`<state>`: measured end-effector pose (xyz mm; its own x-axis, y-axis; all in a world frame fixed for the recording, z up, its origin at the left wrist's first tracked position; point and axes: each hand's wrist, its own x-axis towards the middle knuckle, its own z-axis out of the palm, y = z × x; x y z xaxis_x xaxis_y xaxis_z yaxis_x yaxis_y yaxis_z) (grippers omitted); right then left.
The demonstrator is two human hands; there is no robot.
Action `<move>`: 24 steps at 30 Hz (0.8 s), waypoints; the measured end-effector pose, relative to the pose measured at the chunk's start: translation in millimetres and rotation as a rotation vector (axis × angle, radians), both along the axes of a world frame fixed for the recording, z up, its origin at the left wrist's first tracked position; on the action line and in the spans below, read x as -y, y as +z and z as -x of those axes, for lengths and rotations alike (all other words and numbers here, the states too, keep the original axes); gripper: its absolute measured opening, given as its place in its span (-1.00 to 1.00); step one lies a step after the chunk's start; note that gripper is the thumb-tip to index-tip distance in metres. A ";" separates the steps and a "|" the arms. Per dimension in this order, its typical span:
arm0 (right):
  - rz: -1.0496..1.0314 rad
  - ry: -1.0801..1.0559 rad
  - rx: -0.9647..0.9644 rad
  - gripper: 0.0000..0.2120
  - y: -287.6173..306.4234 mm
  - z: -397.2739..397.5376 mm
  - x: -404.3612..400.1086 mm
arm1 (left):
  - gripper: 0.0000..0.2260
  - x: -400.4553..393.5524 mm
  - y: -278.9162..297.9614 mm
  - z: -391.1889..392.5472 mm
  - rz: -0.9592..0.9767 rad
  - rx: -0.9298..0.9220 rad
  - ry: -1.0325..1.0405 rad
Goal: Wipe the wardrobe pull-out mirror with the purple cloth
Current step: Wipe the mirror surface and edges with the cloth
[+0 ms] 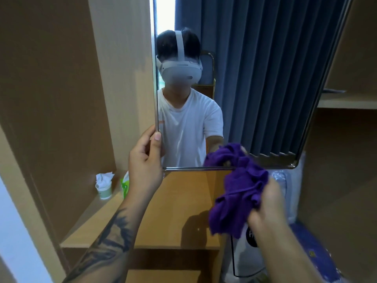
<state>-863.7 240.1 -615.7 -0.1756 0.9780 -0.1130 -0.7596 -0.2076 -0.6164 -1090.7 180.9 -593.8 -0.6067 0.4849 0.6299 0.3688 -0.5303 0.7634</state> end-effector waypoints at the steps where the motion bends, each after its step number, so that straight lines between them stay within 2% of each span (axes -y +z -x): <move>1: 0.021 0.040 0.009 -0.71 -3.1 13.1 3.4 | -0.60 0.1 0.1 -0.7 -0.001 0.003 0.005; 5: 0.092 0.152 -0.009 -0.62 -12.9 58.6 18.9 | -0.62 1.1 0.5 -2.6 0.000 0.036 0.010; 8: 0.112 0.263 0.008 -0.68 -14.3 81.7 33.0 | -0.63 0.0 0.6 -1.0 0.008 0.023 0.017; 10: 0.085 0.313 0.048 -0.72 -13.0 97.0 41.6 | -0.57 0.9 0.6 1.1 0.010 0.000 0.011; 12: 0.084 0.340 0.058 -0.65 -8.2 110.5 48.5 | -0.48 4.1 2.4 3.6 0.019 -0.015 -0.020; 14: 0.087 0.393 0.055 -0.61 -7.3 120.5 53.0 | -0.49 6.5 4.4 7.1 0.039 -0.010 -0.059; 16: 0.086 0.431 0.068 -0.65 -3.8 123.0 58.4 | -0.50 8.7 6.0 9.5 0.074 0.012 -0.072; 20: 0.075 0.463 0.116 -0.82 -0.2 114.6 52.1 | -0.73 12.6 7.9 12.2 0.107 0.037 -0.113; 24: 0.037 0.380 0.079 -0.76 -1.2 83.2 32.5 | -0.79 13.0 7.9 15.1 0.105 0.026 -0.122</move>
